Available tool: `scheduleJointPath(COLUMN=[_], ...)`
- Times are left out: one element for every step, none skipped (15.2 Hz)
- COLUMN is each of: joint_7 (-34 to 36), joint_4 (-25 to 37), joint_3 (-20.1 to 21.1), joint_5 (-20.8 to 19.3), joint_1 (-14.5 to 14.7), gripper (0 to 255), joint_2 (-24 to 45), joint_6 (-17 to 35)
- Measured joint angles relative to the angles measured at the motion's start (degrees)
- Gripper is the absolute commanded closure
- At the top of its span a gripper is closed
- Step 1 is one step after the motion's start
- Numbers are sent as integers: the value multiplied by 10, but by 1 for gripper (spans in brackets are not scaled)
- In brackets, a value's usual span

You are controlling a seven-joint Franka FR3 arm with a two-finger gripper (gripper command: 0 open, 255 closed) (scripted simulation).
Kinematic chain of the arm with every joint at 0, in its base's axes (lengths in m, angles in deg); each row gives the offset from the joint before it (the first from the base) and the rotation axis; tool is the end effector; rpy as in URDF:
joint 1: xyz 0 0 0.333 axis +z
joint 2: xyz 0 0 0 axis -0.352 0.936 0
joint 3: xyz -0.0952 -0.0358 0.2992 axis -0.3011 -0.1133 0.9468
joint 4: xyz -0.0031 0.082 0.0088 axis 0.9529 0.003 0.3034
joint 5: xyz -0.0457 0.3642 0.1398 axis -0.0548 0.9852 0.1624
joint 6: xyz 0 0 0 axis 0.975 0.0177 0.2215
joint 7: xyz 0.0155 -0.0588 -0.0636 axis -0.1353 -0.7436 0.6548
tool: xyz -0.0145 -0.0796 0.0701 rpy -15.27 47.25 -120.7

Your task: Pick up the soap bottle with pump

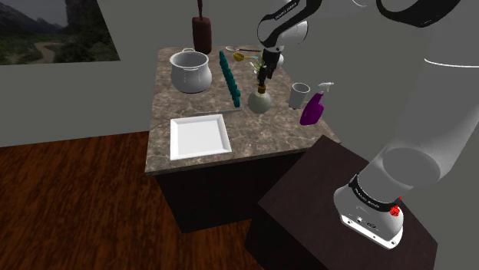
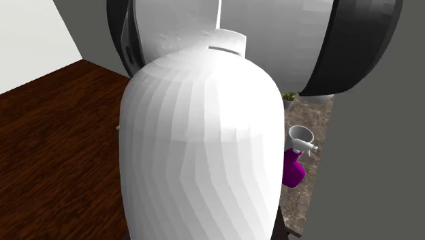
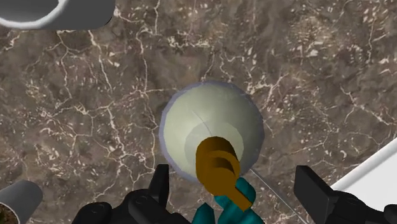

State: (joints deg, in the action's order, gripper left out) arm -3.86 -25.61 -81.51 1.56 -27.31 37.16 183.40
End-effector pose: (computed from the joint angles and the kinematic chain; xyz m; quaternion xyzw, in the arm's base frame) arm 0.5865 -0.1787 0.3171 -0.9931 -0.1155 -0.0168 0.0061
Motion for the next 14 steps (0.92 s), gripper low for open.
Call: scheduleJointPath(joint_7=[-3,-6,-8,-10,-11,-11,-12,-13,-14,-15,-16,-16,-16,-16], joint_4=[3,7,8,7,9,7,5,2,0,0,-1,0,0,0], joint_3=[0,1,2,2,3,4,5,6,6,6,6,6,6,6], joint_5=[2,5,6,8,10,12,13,14,15,15,15,15,16,16], joint_1=[-2,-4,-5,-6,-6,-6,-6,-7,-8,-8,-9,-9,-9,-9], gripper=[0,0,0,0,0,0,0,0,255,255,255,255,255,255], joint_2=[8,17,22,27,34,40,44,46,48,49,50,50,50,50], joint_6=[5,10,14,20,24,31,37,43,46,48,49,50,50,50])
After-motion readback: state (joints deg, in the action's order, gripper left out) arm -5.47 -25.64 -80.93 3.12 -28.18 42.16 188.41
